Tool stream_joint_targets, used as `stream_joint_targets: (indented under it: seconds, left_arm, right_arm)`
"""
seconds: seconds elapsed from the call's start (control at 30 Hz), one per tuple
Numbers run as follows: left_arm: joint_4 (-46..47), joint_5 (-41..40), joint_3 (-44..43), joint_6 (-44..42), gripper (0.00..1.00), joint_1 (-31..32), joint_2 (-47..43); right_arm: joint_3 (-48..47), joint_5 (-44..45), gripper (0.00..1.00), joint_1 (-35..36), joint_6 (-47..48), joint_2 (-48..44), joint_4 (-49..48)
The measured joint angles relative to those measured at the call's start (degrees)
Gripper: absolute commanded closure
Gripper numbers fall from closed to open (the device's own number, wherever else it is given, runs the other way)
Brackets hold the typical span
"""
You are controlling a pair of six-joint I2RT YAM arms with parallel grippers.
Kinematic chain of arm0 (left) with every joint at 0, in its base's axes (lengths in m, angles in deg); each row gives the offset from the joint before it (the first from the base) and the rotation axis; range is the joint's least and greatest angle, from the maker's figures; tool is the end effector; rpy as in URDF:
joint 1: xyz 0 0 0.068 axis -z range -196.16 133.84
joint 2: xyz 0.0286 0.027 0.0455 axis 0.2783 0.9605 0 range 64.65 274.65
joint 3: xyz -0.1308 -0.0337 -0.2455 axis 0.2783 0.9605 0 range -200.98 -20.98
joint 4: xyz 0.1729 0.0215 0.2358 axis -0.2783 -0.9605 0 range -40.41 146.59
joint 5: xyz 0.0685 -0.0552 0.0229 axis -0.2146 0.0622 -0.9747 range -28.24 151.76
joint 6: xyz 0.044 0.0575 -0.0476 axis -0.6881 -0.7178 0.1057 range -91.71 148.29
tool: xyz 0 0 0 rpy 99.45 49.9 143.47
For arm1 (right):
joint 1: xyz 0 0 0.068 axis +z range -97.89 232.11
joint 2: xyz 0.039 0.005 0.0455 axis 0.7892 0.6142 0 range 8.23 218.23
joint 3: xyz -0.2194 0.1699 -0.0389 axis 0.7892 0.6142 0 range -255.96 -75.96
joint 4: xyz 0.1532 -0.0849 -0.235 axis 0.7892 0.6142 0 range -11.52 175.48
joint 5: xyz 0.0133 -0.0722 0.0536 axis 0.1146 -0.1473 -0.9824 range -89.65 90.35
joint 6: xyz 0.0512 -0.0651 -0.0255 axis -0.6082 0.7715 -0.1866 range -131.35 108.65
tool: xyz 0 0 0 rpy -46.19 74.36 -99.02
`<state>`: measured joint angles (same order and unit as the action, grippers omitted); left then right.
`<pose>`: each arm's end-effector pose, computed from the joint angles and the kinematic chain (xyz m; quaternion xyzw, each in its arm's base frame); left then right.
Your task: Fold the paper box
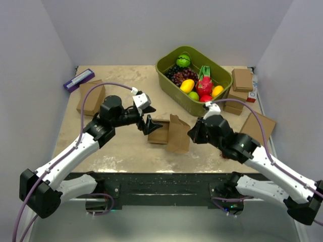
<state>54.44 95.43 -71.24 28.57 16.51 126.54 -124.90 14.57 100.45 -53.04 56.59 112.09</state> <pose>0.2386 -0.2035 0.3228 0.3817 0.6733 -0.3860 0.5019 0.1748 0.1680 0.2985 0.0083 0.8741 0.2578 0.4115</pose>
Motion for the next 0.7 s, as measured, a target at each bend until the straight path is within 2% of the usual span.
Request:
stream_joint_targets:
  seconds: [0.17, 0.4, 0.7]
  left_arm:
    - [1.46, 2.21, -2.27, -3.89, 0.16, 1.09, -0.5]
    - [1.33, 0.33, -2.67, -11.76, 0.15, 7.58, -1.09]
    - [-0.63, -0.72, -4.28, -16.17, 0.14, 9.35, 4.87]
  right_arm:
    - [-14.95, -0.22, 1.0, 0.0, 9.4, 11.26, 9.27]
    - [-22.56, -2.91, 1.0, -0.02, 16.09, 17.16, 16.57]
    - [-26.45, -7.58, 1.0, 0.0, 20.28, 20.48, 19.65]
